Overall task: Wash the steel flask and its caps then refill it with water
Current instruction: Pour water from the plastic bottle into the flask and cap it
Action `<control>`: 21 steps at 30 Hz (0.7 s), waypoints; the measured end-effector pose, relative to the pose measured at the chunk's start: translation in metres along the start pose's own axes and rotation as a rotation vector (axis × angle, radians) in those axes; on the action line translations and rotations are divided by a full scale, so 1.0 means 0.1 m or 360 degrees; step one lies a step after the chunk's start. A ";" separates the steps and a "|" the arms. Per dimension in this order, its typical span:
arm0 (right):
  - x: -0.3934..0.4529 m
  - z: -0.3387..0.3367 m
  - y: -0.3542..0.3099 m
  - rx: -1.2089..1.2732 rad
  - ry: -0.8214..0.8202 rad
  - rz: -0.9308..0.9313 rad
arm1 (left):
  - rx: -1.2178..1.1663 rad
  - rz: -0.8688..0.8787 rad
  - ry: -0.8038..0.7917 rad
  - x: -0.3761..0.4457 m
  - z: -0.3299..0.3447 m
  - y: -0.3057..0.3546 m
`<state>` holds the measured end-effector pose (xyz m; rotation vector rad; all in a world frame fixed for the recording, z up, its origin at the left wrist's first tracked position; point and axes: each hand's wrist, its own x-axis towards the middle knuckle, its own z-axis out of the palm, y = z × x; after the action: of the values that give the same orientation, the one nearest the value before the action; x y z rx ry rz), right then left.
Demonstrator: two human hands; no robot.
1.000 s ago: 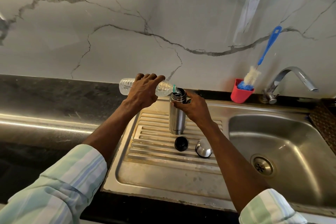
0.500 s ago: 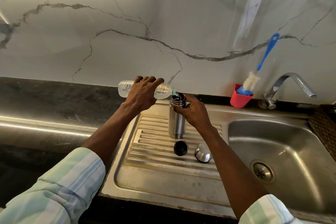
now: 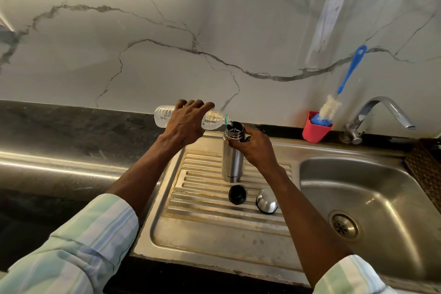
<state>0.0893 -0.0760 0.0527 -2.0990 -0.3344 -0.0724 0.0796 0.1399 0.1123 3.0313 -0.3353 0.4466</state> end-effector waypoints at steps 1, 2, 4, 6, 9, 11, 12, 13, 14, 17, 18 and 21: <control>0.00 0.00 0.00 0.0003 0.0000 0.0000 | 0.0000 -0.0001 -0.0001 0.00 0.00 0.00; 0.00 0.00 0.00 0.0005 0.0001 0.0002 | 0.0002 -0.0001 -0.0003 0.00 0.01 0.00; -0.01 0.00 0.00 0.0007 -0.0001 0.0005 | 0.0008 0.0002 -0.0002 0.01 0.01 0.00; -0.01 0.00 -0.01 0.0005 -0.0001 0.0003 | 0.0006 0.0005 0.0012 0.02 0.02 -0.01; -0.01 -0.01 -0.02 0.0002 -0.0002 0.0003 | 0.0016 0.0010 0.0025 0.02 0.02 -0.01; -0.01 -0.01 -0.01 0.0008 0.0002 0.0008 | 0.0028 0.0015 0.0024 0.03 0.02 -0.01; -0.01 -0.01 -0.01 0.0009 0.0002 0.0010 | 0.0034 0.0017 0.0021 0.03 0.02 -0.01; -0.01 -0.01 -0.01 0.0008 0.0001 0.0009 | 0.0041 0.0017 0.0021 0.04 0.02 -0.01; -0.01 -0.01 -0.01 0.0007 0.0000 0.0006 | 0.0048 0.0016 0.0022 0.04 0.02 -0.01; -0.01 -0.01 -0.01 0.0010 0.0006 0.0002 | 0.0069 0.0016 0.0023 0.04 0.02 -0.01; -0.02 -0.01 -0.01 0.0009 0.0008 -0.0002 | 0.0071 0.0017 0.0026 0.04 0.02 -0.01; -0.01 0.00 0.00 0.0005 0.0004 -0.0009 | 0.0072 0.0016 0.0027 0.04 0.02 -0.01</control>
<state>0.0879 -0.0765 0.0531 -2.0948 -0.3385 -0.0773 0.0839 0.1397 0.1114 3.0688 -0.3445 0.4866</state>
